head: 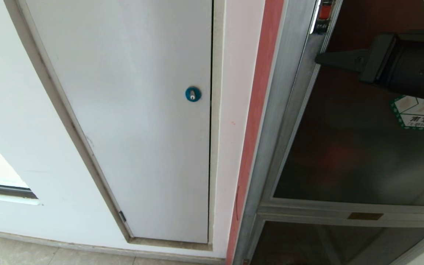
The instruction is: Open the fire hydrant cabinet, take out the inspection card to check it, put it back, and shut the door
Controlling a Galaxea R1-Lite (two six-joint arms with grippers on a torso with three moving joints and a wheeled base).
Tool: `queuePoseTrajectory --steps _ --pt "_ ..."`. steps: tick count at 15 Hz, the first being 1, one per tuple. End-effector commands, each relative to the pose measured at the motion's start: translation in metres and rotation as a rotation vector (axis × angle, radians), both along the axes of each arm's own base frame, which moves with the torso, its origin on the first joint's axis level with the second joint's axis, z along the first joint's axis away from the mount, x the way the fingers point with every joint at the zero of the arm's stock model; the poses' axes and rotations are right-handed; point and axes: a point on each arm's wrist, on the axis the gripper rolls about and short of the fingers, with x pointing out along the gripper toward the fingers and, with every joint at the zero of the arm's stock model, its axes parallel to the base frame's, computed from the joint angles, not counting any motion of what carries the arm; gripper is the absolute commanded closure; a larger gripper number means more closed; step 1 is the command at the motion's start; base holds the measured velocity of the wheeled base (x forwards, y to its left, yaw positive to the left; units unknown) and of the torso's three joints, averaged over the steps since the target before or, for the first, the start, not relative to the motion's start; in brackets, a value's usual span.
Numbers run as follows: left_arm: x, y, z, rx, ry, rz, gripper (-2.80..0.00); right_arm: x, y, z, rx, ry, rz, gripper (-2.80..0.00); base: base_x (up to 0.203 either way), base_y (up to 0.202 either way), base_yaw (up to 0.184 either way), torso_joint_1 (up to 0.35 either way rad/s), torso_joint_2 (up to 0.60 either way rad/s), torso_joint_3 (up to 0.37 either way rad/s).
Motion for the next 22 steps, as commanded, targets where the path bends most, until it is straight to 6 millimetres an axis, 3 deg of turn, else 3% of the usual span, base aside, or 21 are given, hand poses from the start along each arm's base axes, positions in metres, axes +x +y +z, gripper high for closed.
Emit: queuePoseTrajectory --steps 1,7,16,22 --pt "0.0 0.0 0.0 0.0 0.002 0.0 0.0 -0.02 -0.002 0.008 0.012 -0.025 0.038 0.0 0.0 0.0 0.0 0.0 0.0 0.0" --pt "0.0 0.0 0.0 0.0 0.002 0.002 0.0 -0.034 -0.003 0.02 0.029 -0.066 0.056 0.0 0.0 0.0 0.0 0.0 0.0 0.0" --pt "0.0 0.0 0.0 0.0 0.002 0.002 0.0 -0.04 -0.006 0.056 0.081 -0.177 0.059 0.0 0.0 0.0 0.0 0.0 0.0 0.0" --pt "0.0 0.0 0.0 0.0 0.002 0.002 0.0 -0.023 0.003 0.066 0.084 -0.17 0.052 0.0 0.0 0.0 0.0 0.0 0.0 0.0"
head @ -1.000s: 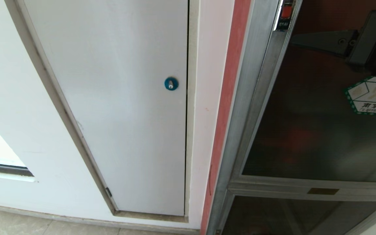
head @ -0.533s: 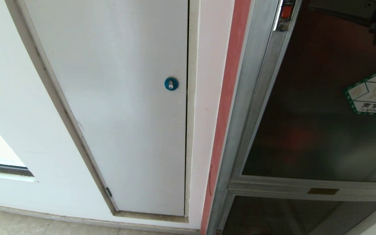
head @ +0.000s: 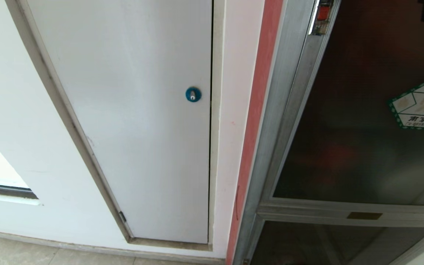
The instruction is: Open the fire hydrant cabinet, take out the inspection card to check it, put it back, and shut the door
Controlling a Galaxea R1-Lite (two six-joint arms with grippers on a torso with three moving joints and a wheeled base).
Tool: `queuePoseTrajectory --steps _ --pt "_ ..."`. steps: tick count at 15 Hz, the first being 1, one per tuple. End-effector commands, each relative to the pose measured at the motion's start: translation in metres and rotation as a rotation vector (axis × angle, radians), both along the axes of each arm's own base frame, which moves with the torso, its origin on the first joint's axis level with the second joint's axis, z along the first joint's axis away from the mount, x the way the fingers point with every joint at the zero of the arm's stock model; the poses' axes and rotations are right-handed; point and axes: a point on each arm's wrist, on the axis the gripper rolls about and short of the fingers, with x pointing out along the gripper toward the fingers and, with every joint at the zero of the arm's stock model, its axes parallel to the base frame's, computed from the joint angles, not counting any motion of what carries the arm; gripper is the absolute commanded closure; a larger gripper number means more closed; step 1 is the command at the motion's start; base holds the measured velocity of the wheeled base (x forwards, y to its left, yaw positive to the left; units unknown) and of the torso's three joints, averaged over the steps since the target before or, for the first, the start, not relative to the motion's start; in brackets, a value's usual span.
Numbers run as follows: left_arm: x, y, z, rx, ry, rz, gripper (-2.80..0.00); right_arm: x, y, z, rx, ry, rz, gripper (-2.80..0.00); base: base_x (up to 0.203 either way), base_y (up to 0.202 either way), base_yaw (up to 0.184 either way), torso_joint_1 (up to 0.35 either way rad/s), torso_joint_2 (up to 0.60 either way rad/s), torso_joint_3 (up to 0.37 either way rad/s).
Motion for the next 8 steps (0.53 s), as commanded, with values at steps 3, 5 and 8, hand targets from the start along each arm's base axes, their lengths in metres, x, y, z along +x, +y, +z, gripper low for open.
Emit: queuePoseTrajectory --steps 3,5,8 --pt "0.0002 0.0 -0.0003 0.0 0.002 0.0 0.0 0.0137 0.0069 0.0038 -0.001 0.004 0.0 0.0 0.0 0.0 0.0 0.0 0.0 0.0" --pt "0.0002 0.0 -0.0003 0.0 0.002 0.0 0.0 0.0145 0.0072 0.0055 -0.008 0.019 -0.001 0.0 0.0 0.0 0.0 0.0 0.0 0.0" --pt "0.0002 0.0 -0.0003 0.0 0.002 0.0 0.0 0.0175 0.0086 0.0068 -0.011 0.026 -0.004 0.0 0.0 0.0 0.0 0.0 0.0 0.0"
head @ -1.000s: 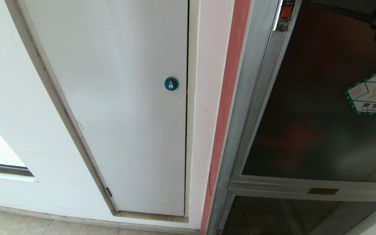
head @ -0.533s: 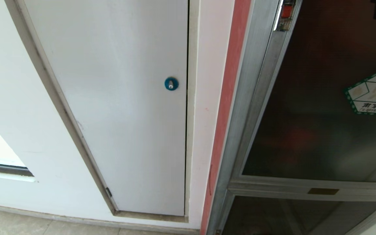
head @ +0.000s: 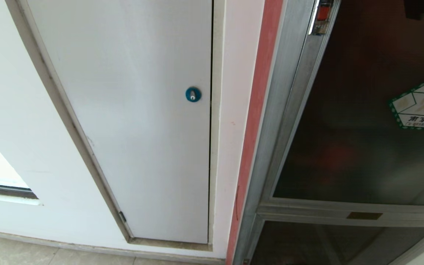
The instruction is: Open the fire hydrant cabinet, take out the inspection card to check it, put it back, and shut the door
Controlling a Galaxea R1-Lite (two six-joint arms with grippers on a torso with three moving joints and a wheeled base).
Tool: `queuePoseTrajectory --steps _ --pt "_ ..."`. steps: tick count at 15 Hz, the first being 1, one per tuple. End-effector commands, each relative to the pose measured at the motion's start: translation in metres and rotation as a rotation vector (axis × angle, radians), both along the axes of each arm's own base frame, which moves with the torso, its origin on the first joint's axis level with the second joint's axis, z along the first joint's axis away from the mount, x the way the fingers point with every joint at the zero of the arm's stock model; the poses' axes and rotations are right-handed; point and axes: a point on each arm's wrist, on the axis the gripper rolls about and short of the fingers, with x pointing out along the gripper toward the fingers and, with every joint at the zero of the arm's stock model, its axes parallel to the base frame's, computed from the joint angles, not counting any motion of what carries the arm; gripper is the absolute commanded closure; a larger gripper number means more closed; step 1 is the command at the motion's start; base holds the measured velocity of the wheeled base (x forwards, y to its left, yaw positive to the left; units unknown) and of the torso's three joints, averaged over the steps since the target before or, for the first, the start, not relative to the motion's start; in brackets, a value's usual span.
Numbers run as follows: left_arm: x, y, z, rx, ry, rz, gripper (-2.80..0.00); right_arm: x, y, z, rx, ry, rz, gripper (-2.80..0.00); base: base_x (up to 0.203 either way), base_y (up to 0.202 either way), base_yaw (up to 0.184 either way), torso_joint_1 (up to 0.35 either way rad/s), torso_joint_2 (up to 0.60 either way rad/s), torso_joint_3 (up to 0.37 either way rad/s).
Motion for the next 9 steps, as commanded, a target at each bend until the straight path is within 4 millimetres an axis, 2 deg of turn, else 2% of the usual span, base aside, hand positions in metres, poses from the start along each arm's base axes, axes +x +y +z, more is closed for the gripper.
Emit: queuePoseTrajectory --steps 1,9 --pt "0.0002 0.0 -0.0004 0.0 0.003 0.001 0.0 0.0034 0.0017 0.0003 0.0 0.003 -0.003 0.0 0.0 0.0 0.0 0.0 0.0 0.0" --pt "0.0002 0.0 -0.0004 0.0 0.003 0.001 0.0 0.0064 0.0026 -0.002 0.002 0.015 -0.023 0.0 0.0 0.0 0.0 0.0 0.0 0.0"
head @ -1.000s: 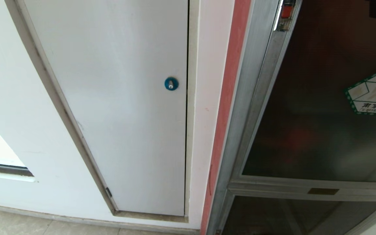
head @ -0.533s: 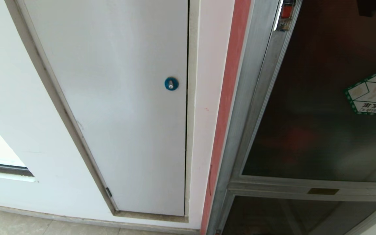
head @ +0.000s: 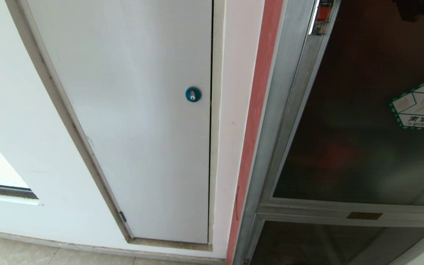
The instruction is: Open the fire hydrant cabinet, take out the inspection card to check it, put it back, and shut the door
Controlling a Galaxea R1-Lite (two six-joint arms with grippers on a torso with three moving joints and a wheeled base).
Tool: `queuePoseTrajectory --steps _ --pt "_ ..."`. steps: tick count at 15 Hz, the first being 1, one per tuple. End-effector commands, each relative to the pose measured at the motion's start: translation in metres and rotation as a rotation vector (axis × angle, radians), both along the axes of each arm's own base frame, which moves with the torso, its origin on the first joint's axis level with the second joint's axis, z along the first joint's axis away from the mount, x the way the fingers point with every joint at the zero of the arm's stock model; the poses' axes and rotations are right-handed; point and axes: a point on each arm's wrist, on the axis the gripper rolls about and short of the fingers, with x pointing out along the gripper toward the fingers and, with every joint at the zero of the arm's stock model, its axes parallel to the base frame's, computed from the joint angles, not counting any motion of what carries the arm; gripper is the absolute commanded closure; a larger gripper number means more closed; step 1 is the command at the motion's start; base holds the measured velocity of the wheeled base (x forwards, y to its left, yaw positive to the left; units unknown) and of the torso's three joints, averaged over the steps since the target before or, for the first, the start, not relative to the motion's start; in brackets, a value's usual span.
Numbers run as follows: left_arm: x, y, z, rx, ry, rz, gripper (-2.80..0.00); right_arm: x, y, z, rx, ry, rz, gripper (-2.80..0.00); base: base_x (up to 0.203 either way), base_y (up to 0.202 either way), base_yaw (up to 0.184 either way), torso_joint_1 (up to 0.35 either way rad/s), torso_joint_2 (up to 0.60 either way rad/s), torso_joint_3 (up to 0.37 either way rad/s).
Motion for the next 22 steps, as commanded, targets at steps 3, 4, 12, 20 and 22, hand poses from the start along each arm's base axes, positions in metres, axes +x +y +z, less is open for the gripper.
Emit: queuePoseTrajectory --steps 3,4,12,20,22 --pt "0.0 0.0 0.0 0.0 0.002 0.002 0.0 0.003 0.001 -0.002 -0.003 0.008 -0.001 0.0 0.0 0.0 0.0 0.0 0.0 0.0" --pt "0.0 0.0 0.0 0.0 0.002 0.001 0.0 0.005 0.002 -0.003 -0.006 0.013 -0.001 0.0 0.0 0.0 0.0 0.0 0.0 0.0" --pt "0.0 0.0 0.0 0.0 0.002 0.001 0.0 0.01 0.003 -0.008 0.022 0.05 -0.01 0.0 0.0 0.0 0.0 0.0 0.0 0.0" --pt "0.0 0.0 0.0 0.0 0.002 0.001 0.0 0.013 0.001 -0.014 0.023 0.075 -0.025 0.0 0.0 0.0 0.0 0.0 0.0 0.0" --pt "0.0 0.0 0.0 0.0 0.002 0.001 0.0 0.013 0.0 -0.015 0.024 0.078 -0.031 0.0 0.0 0.0 0.0 0.0 0.0 0.0"
